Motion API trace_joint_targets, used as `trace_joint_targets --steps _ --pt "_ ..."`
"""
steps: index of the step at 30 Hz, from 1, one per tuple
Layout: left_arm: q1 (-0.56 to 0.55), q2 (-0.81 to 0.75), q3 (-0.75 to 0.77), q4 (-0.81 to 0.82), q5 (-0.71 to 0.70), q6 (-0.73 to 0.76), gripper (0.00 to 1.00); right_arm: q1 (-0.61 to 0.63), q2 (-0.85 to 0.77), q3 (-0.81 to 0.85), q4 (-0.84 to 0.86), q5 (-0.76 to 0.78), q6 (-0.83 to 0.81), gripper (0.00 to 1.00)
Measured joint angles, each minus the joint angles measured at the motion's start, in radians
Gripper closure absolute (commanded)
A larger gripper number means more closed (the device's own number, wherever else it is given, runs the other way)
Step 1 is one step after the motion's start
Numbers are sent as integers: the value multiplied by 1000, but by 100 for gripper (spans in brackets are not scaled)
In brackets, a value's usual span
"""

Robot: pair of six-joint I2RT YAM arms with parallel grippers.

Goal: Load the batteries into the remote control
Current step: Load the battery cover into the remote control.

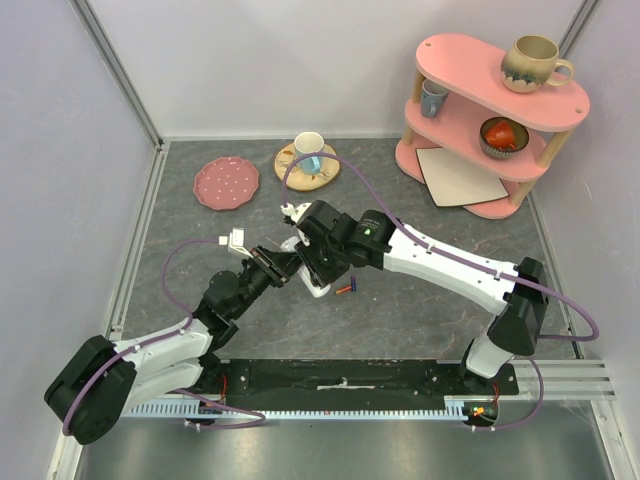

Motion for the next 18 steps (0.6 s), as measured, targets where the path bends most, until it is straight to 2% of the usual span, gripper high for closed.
trace_joint_targets --steps 13,18 --pt "2 5 0 7 12 -100 98 6 0 0 -3 20 0 100" --pt "6 9 0 11 28 -120 98 8 0 0 -7 22 0 95"
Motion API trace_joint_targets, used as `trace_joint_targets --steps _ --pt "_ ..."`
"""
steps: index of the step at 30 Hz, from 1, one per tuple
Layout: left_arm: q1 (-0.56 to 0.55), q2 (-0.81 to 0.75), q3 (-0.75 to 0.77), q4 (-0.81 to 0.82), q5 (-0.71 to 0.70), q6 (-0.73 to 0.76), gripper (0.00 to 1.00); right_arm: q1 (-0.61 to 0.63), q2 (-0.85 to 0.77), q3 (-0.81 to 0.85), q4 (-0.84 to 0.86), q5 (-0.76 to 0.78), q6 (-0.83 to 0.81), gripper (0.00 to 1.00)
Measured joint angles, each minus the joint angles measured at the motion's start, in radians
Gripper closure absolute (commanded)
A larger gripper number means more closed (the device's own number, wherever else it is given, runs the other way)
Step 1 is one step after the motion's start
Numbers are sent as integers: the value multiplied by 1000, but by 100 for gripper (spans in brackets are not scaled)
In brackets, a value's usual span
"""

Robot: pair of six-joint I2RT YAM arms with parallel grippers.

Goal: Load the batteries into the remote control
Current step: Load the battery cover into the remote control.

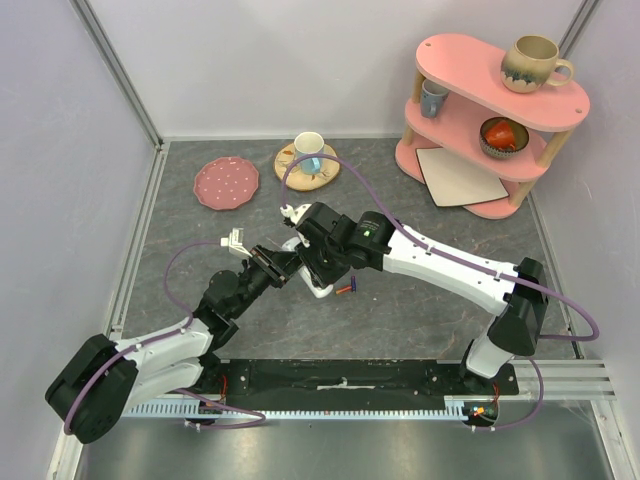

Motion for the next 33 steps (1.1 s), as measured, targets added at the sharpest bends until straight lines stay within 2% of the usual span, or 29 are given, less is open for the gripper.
trace_joint_targets --steps 9,16,20,33 --pt "0 6 0 0 7 -19 98 0 0 0 -5 3 0 74" --pt "0 8 0 0 6 -19 98 0 0 0 -5 4 2 64" --pt "0 13 0 1 7 -24 98 0 0 0 -6 10 11 53" --pt "-1 13 0 6 31 -27 98 -1 0 0 -2 42 18 42"
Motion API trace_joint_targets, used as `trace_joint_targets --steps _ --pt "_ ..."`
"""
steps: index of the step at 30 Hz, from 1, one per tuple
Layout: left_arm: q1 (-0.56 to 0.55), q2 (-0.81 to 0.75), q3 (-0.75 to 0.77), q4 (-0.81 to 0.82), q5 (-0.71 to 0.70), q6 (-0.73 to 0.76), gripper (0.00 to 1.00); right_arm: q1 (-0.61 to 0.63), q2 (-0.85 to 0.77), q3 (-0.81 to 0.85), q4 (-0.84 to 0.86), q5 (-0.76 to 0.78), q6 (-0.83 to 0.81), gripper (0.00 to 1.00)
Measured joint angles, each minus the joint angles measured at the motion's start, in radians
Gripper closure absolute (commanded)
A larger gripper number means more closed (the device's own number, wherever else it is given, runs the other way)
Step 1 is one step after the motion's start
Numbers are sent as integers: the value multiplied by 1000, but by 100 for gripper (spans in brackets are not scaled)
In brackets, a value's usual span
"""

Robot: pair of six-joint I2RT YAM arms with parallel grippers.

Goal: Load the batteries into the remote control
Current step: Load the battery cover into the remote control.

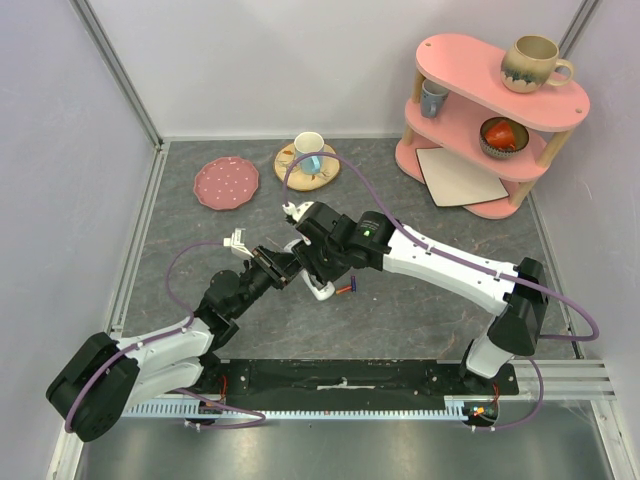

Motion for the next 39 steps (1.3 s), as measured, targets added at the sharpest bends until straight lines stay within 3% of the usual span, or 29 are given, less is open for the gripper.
trace_joint_targets --steps 11,17,21,27,39 --pt "-2 16 2 0 19 0 98 -1 -9 0 18 29 11 34" --pt "-6 28 5 -3 25 0 98 -2 -103 -31 90 47 21 29" --pt "-6 28 21 -22 36 0 98 -9 -283 -202 229 50 34 16" --pt "-3 40 29 -14 82 -9 98 -77 -531 -518 459 -53 74 14" --pt "35 52 27 77 220 -90 98 -258 -658 -832 842 -389 201 14"
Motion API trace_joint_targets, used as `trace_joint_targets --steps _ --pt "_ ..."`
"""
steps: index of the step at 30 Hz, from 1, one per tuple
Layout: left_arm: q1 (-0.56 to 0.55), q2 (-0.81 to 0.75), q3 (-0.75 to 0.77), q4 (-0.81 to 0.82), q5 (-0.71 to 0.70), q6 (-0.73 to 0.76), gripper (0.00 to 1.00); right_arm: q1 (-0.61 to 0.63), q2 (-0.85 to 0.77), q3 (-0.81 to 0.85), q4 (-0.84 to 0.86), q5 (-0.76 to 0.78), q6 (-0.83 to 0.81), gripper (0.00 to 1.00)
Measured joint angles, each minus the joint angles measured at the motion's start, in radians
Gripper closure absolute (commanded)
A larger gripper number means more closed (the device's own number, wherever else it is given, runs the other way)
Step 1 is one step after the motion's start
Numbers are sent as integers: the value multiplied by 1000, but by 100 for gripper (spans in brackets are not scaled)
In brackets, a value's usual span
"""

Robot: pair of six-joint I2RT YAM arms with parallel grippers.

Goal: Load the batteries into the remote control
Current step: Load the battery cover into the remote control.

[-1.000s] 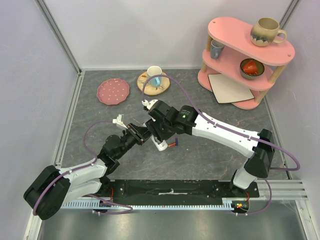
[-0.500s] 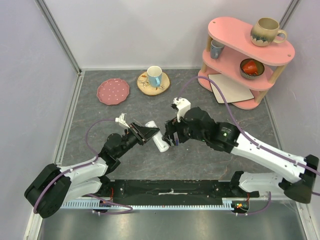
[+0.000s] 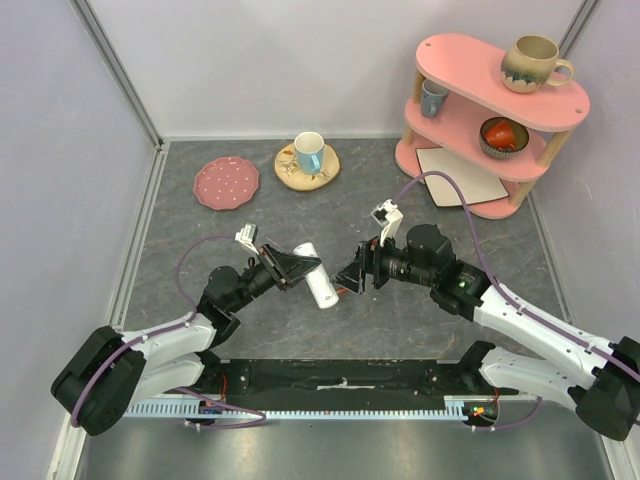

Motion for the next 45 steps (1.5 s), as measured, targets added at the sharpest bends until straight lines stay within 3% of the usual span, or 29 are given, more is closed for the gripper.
trace_joint_targets --steps 10,21,36,45 --pt "0 16 3 0 40 -5 98 -10 23 -108 222 -188 113 15" --pt "1 19 21 2 51 -5 98 -10 102 -124 267 -261 147 26" --pt "1 27 27 24 66 -7 98 -10 166 -147 372 -312 218 50" --pt "6 28 27 51 69 -6 98 -11 176 -158 428 -323 273 75"
